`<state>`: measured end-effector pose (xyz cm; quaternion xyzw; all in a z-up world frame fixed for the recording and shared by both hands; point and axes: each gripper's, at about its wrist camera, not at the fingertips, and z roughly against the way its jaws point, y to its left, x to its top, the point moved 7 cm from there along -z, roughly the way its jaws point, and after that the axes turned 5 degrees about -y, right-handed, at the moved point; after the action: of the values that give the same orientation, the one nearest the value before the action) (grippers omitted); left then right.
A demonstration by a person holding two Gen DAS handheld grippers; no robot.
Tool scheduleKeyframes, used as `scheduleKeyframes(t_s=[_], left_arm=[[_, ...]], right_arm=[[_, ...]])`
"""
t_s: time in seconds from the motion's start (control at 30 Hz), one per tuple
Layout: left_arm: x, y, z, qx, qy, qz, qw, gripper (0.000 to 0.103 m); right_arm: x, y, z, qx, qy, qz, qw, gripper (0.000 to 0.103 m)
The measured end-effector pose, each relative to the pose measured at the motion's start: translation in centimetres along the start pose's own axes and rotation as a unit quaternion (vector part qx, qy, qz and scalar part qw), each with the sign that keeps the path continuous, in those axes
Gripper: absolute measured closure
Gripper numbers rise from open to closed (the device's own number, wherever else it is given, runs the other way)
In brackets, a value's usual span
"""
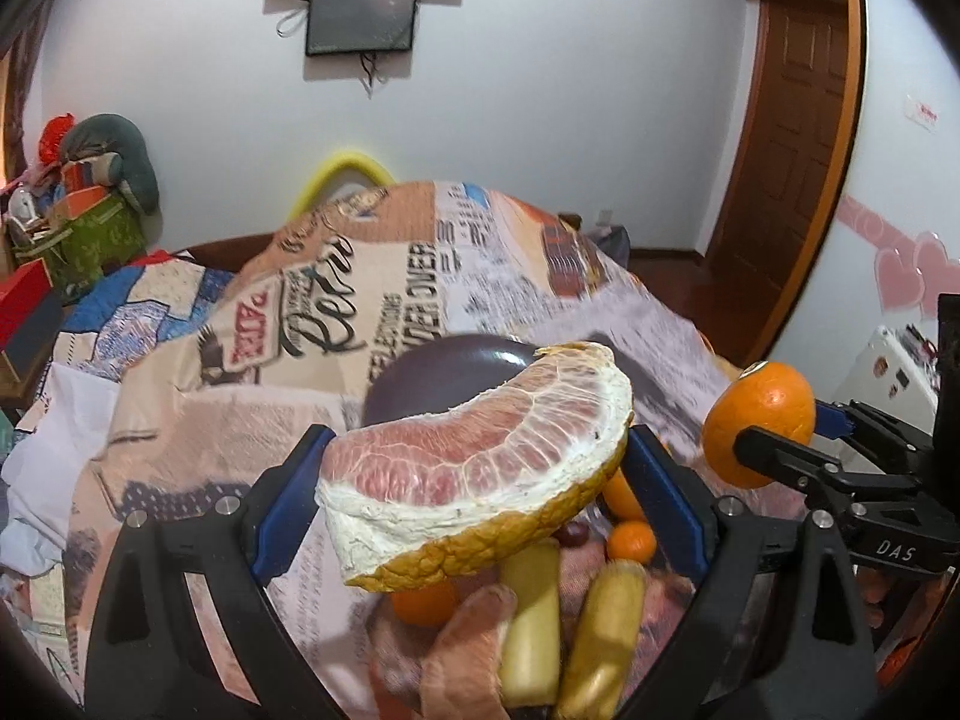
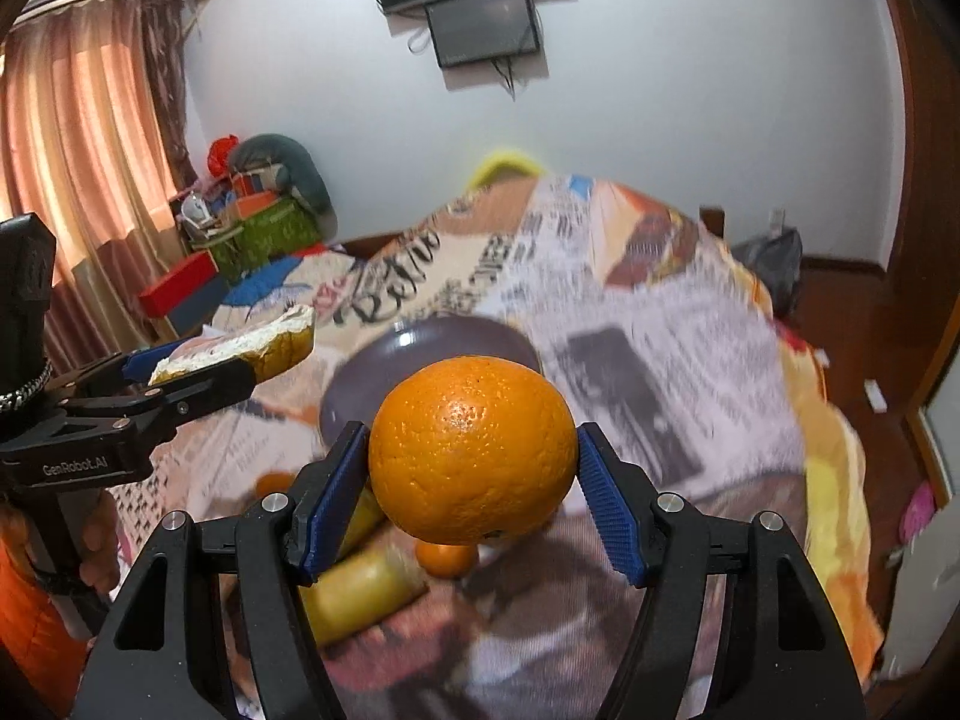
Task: Organize fruits
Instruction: 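Lift and carry the pomelo wedge and orange over the grey plate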
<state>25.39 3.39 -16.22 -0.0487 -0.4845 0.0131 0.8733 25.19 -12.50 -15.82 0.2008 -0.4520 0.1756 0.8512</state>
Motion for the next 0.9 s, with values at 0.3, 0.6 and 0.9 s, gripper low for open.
scheduleKeyframes(t_s=[0.3, 0.6, 0.9], left_arm=[[3.4, 2.2, -1.4, 0.026, -0.028, 0.006, 0.9993, 0.008], [5.2, 3.8, -4.8, 0.046, -0.031, 0.002, 0.9985, 0.008], [4.2, 5.1, -10.0, 0.053, 0.01, 0.004, 0.9986, 0.008]], right_arm=[[3.9, 1.1, -1.8, 0.004, -0.049, 0.028, 0.998, 0.037], [4.7, 0.6, -5.9, 0.001, -0.032, 0.047, 0.998, 0.037], [4.3, -0.5, -10.7, -0.005, 0.017, 0.069, 0.997, 0.037]])
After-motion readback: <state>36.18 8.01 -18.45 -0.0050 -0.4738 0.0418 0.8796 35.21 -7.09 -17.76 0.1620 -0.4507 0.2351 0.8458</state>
